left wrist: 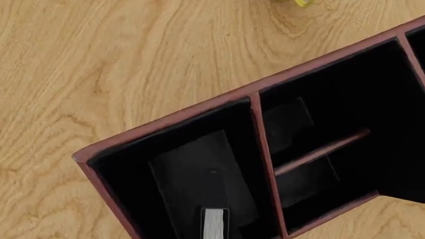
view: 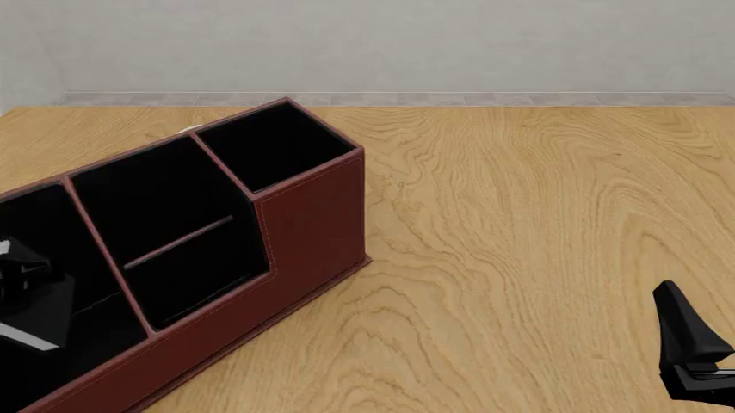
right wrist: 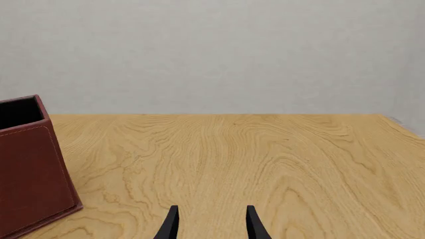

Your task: Pick up the book and place it in the left compartment of the caddy.

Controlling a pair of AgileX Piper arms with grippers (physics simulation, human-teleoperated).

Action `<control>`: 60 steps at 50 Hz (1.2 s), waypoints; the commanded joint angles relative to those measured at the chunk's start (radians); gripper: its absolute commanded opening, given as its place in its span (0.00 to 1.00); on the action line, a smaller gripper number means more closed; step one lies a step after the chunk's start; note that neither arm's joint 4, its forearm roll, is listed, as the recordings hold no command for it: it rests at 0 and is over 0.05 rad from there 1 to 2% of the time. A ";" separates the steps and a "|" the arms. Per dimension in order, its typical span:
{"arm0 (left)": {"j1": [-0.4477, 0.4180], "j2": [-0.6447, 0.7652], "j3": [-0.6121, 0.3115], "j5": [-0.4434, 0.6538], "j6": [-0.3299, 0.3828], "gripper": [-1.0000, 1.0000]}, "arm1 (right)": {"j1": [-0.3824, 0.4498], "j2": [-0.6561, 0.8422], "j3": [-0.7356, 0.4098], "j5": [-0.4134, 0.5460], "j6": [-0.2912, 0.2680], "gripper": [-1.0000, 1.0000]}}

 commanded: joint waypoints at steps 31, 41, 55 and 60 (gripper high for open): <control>-0.002 0.061 0.062 -0.107 0.010 0.00 | 0.000 -0.003 0.003 -0.001 0.000 1.00; 0.012 0.102 0.074 -0.148 0.023 0.00 | 0.000 -0.003 0.003 -0.001 0.000 1.00; 0.014 0.132 0.089 -0.184 0.027 0.00 | 0.000 -0.003 0.003 -0.001 0.000 1.00; 0.015 0.141 0.093 -0.192 0.031 0.00 | 0.000 -0.003 0.003 -0.001 0.000 1.00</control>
